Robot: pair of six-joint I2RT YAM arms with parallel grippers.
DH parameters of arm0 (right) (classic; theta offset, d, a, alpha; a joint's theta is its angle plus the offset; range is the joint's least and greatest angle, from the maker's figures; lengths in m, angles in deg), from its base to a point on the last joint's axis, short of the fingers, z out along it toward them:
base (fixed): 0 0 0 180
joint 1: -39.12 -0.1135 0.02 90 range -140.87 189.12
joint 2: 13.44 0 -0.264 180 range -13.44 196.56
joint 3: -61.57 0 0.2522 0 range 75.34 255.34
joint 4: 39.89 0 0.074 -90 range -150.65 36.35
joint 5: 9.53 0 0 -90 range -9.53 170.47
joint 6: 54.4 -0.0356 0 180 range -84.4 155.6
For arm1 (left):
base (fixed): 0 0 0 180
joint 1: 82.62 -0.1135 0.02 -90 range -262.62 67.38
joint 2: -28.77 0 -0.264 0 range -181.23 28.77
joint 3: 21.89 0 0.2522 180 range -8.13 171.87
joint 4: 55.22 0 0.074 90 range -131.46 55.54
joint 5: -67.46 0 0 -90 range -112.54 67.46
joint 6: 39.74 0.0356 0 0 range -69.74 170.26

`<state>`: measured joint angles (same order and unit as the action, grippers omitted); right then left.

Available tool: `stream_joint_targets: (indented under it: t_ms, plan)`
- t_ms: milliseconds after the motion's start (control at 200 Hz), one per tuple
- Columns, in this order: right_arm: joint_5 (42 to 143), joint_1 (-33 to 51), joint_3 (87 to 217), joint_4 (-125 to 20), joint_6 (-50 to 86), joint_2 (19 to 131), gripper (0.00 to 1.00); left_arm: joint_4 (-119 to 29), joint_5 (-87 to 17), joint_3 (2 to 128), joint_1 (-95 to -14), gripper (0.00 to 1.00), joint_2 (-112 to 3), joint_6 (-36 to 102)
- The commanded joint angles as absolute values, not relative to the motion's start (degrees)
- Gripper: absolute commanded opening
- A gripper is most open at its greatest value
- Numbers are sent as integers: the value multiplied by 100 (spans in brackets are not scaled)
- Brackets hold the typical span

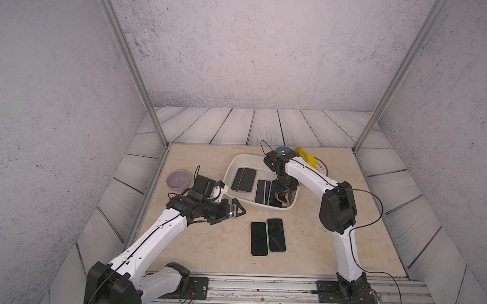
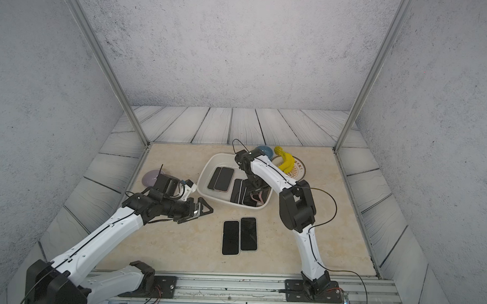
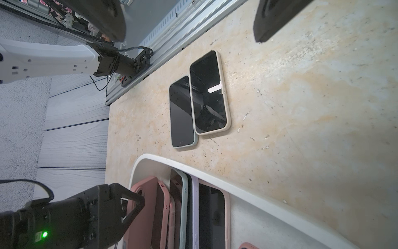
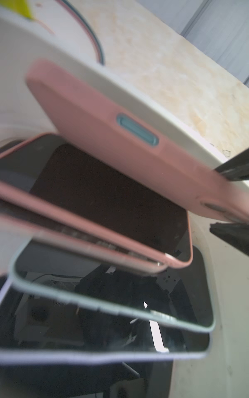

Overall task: Take the phone out of the storage box
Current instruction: Pick up the phone from the storage box.

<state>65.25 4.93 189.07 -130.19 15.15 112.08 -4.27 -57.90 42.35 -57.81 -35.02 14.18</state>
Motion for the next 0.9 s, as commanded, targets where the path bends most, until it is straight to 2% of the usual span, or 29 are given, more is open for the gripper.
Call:
stream_joint_targets:
  t_ms: [0,85,275,450,535,751,796,896]
  plan:
    - [6387,616,18791,-13191,1565,11178,30,-419,-5823,4136,-5827,99,-3487,1414]
    - [6504,663,18790,-13118,1582,11263,29,-386,-5823,4140,-5828,99,-3479,1414]
    - [6682,744,18789,-13003,1547,11365,17,-267,-5796,4184,-5832,99,-3478,1475]
    - [6867,841,18757,-12924,1497,11365,18,-235,-5787,4182,-5846,99,-3498,1493]
    - [6929,882,18746,-12899,1493,11373,25,-246,-5787,4196,-5846,99,-3523,1505]
    - [7039,1020,18689,-12830,1453,11402,25,-166,-5796,4227,-5860,99,-3563,1577]
    - [7020,1029,18678,-12804,1442,11377,22,-145,-5796,4227,-5854,99,-3559,1589]
    - [6952,1030,18684,-12749,1448,11287,2,-134,-5796,4223,-5854,99,-3574,1604]
